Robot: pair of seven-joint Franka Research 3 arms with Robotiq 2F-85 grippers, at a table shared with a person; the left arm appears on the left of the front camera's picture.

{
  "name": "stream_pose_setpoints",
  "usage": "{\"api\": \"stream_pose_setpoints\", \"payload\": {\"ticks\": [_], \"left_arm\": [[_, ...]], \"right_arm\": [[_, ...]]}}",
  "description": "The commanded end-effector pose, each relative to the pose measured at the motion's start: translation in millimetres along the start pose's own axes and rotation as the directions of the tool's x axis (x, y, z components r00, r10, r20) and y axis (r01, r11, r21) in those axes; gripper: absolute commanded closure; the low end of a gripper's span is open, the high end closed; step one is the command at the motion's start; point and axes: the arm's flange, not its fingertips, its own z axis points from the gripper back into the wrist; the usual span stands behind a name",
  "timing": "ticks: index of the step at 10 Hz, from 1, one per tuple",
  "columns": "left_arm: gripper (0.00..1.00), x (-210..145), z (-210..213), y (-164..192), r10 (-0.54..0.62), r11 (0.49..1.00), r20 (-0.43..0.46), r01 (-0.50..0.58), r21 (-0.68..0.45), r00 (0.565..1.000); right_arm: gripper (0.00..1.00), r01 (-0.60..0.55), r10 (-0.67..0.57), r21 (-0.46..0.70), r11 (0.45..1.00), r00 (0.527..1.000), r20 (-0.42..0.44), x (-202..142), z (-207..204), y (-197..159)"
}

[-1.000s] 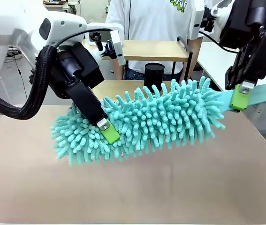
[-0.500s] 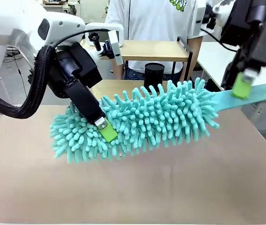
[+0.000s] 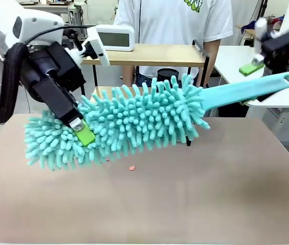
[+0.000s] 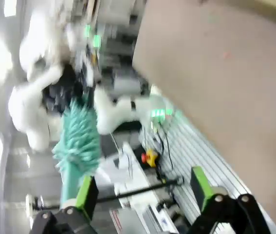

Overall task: Clean the shelf.
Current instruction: Hand the Duster back to the human.

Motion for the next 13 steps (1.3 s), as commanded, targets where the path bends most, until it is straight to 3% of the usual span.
{"api": "stream_pose_setpoints", "payload": {"ticks": [1,2,4,5,6,7,8,9,10,11,12,13], "left_arm": [[1.0,-12,6,-4,-0.035,0.999,0.025,0.035,0.006,0.999],[1.0,-18,15,-7,-0.039,0.999,0.071,0.037,0.03,0.997],[1.0,-36,40,-21,-0.054,0.994,0.211,0.033,0.1,0.976],[1.0,-53,57,-34,-0.057,0.99,0.324,0.013,0.138,0.944],[1.0,-78,83,-59,-0.095,0.988,0.491,0.022,0.153,0.866],[1.0,-103,107,-84,-0.142,0.971,0.674,-0.032,0.238,0.725],[1.0,-131,130,-98,-0.166,0.948,0.838,-0.151,0.282,0.519],[1.0,-157,152,-102,-0.099,0.925,0.927,-0.311,0.22,0.361],[1.0,-174,167,-92,-0.001,0.898,0.966,-0.425,0.115,0.259],[1.0,-186,182,-69,0.13,0.852,0.969,-0.524,0.001,0.212],[1.0,-195,190,-47,0.234,0.766,0.96,-0.638,-0.082,0.157],[1.0,-203,202,-22,0.302,0.709,0.952,-0.68,-0.186,0.054]], "right_arm": [[0.0,0.317,-0.406,0.256,0.913,0.673,0.618,-29,-8,-56],[0.0,0.379,-0.493,0.322,0.868,0.572,0.656,-56,-12,-99],[0.0,0.428,-0.562,0.381,0.819,0.468,0.682,-100,-31,-149],[0.0,0.327,-0.329,0.07,0.943,0.873,0.359,-63,1,-132],[0.0,0.327,-0.329,0.07,0.943,0.873,0.359,-63,1,-132],[0.0,0.327,-0.329,0.07,0.943,0.873,0.359,-63,1,-132],[0.0,0.327,-0.329,0.07,0.943,0.873,0.359,-63,1,-132],[0.0,0.327,-0.329,0.07,0.943,0.873,0.359,-63,1,-132],[0.0,0.327,-0.329,0.07,0.943,0.873,0.359,-63,1,-132],[0.0,0.327,-0.329,0.07,0.943,0.873,0.359,-63,1,-132],[0.0,0.327,-0.329,0.07,0.943,0.873,0.359,-63,1,-132],[0.0,0.327,-0.329,0.07,0.943,0.873,0.359,-63,1,-132]]}}
